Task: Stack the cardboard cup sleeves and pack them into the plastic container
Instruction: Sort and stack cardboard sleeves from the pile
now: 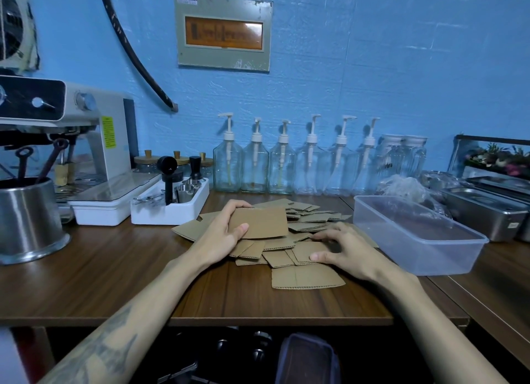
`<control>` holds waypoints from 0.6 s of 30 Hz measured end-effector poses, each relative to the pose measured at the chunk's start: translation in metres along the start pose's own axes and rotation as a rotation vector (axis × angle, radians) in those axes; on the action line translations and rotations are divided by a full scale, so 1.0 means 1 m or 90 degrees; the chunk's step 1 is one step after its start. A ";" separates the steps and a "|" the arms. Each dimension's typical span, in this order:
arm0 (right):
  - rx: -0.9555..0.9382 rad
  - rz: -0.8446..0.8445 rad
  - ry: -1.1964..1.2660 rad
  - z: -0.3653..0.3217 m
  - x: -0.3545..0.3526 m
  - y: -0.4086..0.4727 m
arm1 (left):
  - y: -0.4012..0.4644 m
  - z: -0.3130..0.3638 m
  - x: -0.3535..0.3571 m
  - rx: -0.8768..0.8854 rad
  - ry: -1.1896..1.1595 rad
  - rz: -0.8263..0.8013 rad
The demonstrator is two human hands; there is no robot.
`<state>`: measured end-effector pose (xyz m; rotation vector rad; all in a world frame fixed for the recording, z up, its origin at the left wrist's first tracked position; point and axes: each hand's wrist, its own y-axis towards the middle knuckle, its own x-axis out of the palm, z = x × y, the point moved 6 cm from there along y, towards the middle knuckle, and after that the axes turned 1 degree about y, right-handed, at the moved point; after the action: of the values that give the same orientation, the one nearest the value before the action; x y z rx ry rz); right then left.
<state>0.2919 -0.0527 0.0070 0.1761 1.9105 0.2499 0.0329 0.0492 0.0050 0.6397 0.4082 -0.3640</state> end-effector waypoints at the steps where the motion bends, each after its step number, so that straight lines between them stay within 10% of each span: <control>1: -0.001 0.008 0.003 0.001 -0.002 -0.001 | 0.000 0.000 0.000 -0.001 0.002 0.000; 12: 0.039 -0.025 0.017 0.008 -0.007 -0.003 | 0.002 -0.004 0.001 -0.005 0.019 0.002; 18: 0.034 -0.019 0.276 0.006 -0.018 -0.009 | 0.003 -0.007 0.001 -0.009 0.037 -0.001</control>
<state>0.3034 -0.0657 0.0187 0.1361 2.3503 0.2291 0.0336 0.0556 0.0009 0.6381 0.4667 -0.3441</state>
